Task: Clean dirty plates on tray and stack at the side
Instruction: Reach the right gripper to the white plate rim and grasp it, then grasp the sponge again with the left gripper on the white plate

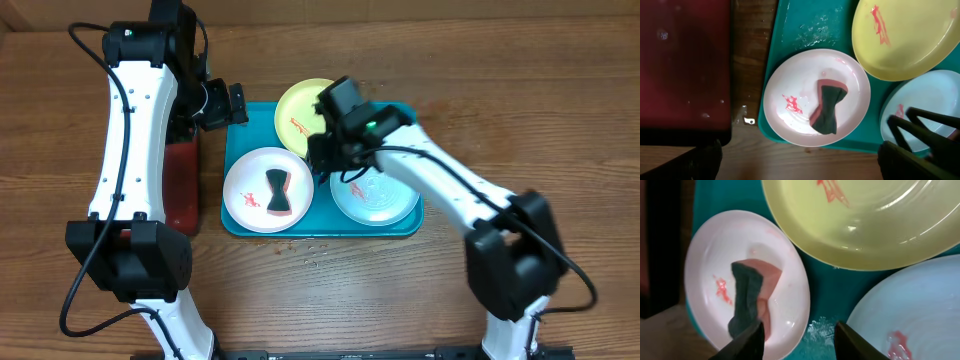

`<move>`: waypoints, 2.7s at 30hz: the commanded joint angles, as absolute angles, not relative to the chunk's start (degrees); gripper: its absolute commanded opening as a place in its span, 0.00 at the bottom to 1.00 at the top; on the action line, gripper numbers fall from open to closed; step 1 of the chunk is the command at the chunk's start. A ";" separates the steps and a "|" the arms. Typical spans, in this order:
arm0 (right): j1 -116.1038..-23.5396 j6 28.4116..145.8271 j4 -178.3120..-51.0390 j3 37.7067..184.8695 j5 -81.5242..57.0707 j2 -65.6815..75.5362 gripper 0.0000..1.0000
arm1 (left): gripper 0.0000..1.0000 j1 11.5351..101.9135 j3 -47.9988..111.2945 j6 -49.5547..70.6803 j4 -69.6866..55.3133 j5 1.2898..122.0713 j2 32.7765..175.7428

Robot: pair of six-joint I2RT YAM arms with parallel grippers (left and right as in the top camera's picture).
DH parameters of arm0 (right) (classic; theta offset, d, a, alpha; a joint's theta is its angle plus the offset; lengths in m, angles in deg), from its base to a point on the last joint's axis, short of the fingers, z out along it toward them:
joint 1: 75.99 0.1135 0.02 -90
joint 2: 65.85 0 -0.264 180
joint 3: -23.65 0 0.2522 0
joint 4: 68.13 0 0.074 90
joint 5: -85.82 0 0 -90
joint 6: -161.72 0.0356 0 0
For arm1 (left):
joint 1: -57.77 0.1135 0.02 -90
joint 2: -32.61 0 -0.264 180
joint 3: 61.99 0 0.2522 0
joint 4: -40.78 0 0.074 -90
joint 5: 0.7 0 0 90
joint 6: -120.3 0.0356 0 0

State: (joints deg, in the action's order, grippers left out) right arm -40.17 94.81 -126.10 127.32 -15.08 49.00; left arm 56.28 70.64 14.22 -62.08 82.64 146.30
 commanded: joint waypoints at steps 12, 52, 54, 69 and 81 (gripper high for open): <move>-36.46 94.24 -122.03 128.50 -8.39 55.17 0.37 | 0.93 55.86 68.39 16.87 -61.32 82.86 146.24; -36.50 94.46 -122.27 128.50 -8.11 58.71 0.14 | 0.21 54.51 53.00 16.52 -53.88 76.59 146.72; -36.50 94.46 -122.23 128.50 -8.11 58.71 0.14 | 0.27 53.85 50.01 17.13 -52.03 75.01 146.72; -36.50 94.44 -122.23 128.50 -8.08 58.71 0.17 | 0.31 50.86 32.52 17.46 -31.79 71.25 146.72; -36.50 94.44 -122.21 128.50 -8.08 58.71 0.17 | 0.37 48.10 29.09 17.13 -27.07 69.31 146.72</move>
